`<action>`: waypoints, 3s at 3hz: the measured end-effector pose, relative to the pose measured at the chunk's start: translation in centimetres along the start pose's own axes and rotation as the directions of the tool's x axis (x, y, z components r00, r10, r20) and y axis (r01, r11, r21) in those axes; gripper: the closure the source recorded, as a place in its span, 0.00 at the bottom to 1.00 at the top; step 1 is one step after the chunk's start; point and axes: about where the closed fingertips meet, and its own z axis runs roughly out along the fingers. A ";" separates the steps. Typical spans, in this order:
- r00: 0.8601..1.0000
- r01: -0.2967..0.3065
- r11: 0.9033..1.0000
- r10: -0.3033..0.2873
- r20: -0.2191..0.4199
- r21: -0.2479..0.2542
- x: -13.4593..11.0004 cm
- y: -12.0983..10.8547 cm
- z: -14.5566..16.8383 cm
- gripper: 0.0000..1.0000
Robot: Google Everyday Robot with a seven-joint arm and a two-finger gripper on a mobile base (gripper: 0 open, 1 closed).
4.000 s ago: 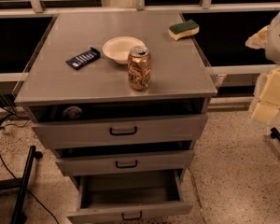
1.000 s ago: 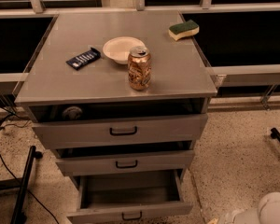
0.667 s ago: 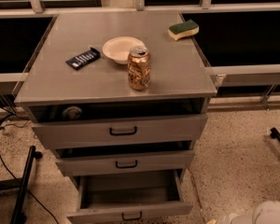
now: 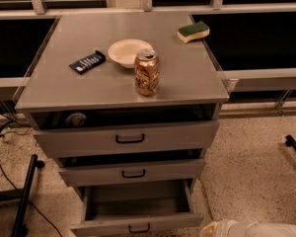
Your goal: Close bottom drawer
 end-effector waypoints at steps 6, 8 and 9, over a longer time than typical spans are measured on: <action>0.982 -0.102 0.989 0.117 0.147 -0.102 5.9 -1.8 19.9 1.00; 0.955 -0.179 0.969 0.213 0.206 -0.172 8.1 0.8 27.3 1.00; 0.950 -0.191 0.966 0.227 0.213 -0.177 8.5 0.6 28.5 1.00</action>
Offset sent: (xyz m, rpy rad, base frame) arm 0.0287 -0.0018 -0.0270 0.0272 -0.0369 0.0145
